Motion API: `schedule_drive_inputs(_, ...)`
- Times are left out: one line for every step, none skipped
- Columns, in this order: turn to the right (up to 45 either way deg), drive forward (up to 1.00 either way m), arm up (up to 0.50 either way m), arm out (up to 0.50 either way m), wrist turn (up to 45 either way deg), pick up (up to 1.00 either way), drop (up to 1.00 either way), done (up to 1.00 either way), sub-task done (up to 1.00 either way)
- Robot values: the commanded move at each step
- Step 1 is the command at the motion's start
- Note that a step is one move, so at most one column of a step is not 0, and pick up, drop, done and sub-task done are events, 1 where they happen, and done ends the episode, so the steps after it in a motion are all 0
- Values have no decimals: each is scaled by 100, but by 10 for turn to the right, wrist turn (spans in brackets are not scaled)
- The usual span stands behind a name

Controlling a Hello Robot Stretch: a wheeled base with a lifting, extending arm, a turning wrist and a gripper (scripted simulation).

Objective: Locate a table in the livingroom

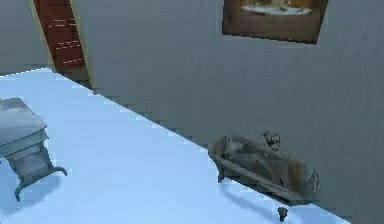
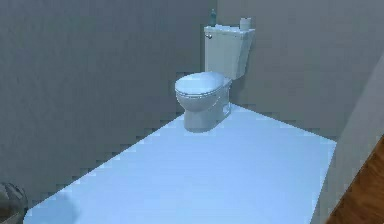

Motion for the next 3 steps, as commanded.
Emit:
schedule_drive_inputs(0,40,0,0,0,0,0,0,0)
schedule_drive_inputs(330,0,0,0,0,0,0,0,0)
schedule_drive_inputs(0,30,0,0,0,0,0,0,0)
